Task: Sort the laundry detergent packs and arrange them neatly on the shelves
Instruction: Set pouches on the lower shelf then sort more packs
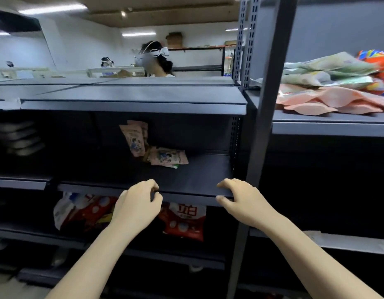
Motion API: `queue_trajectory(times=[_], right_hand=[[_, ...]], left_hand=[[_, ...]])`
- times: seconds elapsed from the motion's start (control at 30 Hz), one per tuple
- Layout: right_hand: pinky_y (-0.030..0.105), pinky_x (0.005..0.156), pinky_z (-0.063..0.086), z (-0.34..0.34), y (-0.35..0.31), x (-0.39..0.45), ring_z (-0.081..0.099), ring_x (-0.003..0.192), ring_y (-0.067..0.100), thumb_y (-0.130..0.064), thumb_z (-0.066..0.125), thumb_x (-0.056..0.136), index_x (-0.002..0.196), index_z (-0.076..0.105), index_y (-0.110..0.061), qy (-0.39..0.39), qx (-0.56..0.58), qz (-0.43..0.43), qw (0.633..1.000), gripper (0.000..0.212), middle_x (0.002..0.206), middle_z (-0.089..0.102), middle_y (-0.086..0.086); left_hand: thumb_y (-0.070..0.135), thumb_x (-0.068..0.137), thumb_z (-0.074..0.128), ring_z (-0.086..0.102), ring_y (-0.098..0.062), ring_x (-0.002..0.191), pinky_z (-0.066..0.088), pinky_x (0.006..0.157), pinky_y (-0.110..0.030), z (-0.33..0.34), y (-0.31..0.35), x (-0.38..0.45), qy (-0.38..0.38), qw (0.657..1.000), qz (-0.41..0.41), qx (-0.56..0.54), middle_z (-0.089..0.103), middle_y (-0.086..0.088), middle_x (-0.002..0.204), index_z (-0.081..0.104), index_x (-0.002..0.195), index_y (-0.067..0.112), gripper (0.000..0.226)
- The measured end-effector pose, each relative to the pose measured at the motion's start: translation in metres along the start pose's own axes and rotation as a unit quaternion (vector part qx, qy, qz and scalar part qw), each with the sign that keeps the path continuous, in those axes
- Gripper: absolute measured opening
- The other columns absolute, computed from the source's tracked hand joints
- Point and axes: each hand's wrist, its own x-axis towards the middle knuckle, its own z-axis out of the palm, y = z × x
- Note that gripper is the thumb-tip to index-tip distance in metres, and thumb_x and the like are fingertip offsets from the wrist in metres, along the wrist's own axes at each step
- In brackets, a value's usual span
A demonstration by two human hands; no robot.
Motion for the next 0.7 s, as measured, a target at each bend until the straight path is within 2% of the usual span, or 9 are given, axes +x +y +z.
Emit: queue_trajectory(times=[0.27,0.4,0.57,0.7], right_hand=[[0.038,0.099,0.040,0.044,-0.011,0.062,0.048,0.121,0.018,-0.041,0.048,0.093,0.128,0.049,-0.027,-0.048,-0.001,0.026,0.998,0.038,0.132,0.052,-0.006],[0.039,0.101,0.040,0.060,-0.008,0.102,0.049,0.122,0.019,-0.040,0.050,0.092,0.129,0.051,-0.025,-0.064,0.007,0.045,0.997,0.039,0.132,0.053,-0.003],[0.039,0.102,0.040,0.073,-0.007,0.156,0.046,0.125,0.024,-0.043,0.048,0.093,0.136,0.044,-0.023,-0.107,-0.002,0.083,0.991,0.048,0.138,0.048,0.001],[0.037,0.095,0.047,0.085,-0.009,0.189,0.053,0.118,0.026,-0.035,0.050,0.090,0.135,0.047,-0.022,-0.119,0.030,0.099,0.988,0.047,0.134,0.053,0.004]], left_hand=[[0.031,0.094,0.045,0.056,-0.013,0.090,0.040,0.079,-0.028,0.021,-0.055,0.053,-0.021,0.999,-0.010,0.037,0.062,0.010,0.103,0.057,0.112,0.024,0.022],[0.032,0.094,0.045,0.051,-0.014,0.081,0.041,0.077,-0.029,0.029,-0.076,0.092,-0.054,0.997,-0.032,0.044,0.062,0.007,0.104,0.057,0.113,0.023,0.024],[0.033,0.093,0.044,0.059,-0.022,0.091,0.045,0.075,-0.032,0.041,-0.099,0.134,-0.066,0.996,-0.044,0.052,0.061,0.002,0.105,0.055,0.115,0.019,0.028],[0.034,0.092,0.045,0.057,-0.026,0.102,0.046,0.084,-0.035,0.054,-0.113,0.159,-0.077,0.995,-0.041,0.047,0.059,-0.003,0.118,0.051,0.125,0.021,0.036]])
